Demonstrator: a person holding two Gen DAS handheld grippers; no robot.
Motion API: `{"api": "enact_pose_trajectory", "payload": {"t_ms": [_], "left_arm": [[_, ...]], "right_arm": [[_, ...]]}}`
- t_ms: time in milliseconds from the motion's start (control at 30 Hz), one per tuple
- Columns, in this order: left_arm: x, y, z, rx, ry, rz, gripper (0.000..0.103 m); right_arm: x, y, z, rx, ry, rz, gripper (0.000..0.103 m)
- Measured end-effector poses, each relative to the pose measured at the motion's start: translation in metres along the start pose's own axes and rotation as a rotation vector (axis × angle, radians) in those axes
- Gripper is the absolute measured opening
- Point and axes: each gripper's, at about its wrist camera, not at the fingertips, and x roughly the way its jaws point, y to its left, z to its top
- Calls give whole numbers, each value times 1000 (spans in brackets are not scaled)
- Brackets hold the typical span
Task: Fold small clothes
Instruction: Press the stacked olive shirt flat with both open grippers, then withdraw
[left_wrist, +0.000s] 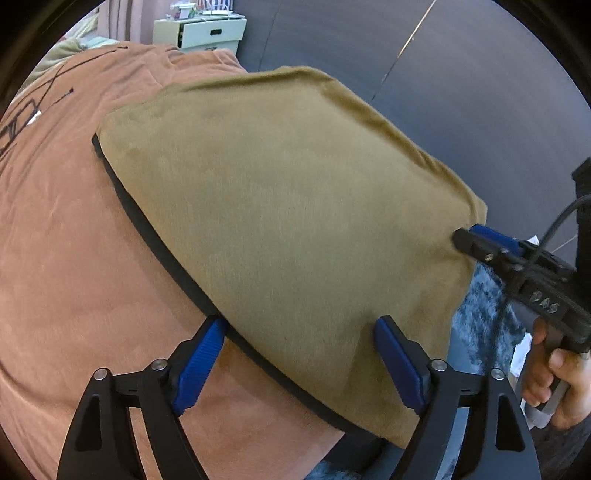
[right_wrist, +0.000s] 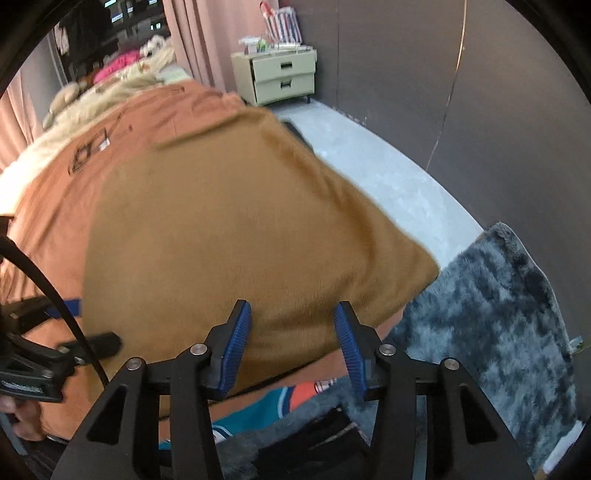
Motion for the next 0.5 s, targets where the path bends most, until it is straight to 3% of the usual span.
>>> {"api": "enact_pose_trajectory", "payload": {"t_ms": [233, 500], "left_arm": [[-8, 9, -9, -14, 17, -11, 85], [-49, 2, -19, 2, -40, 1, 85]], "right_arm": [[2, -2, 1, -3, 25, -2, 45], [-38, 10, -16, 6, -19, 14, 45]]}}
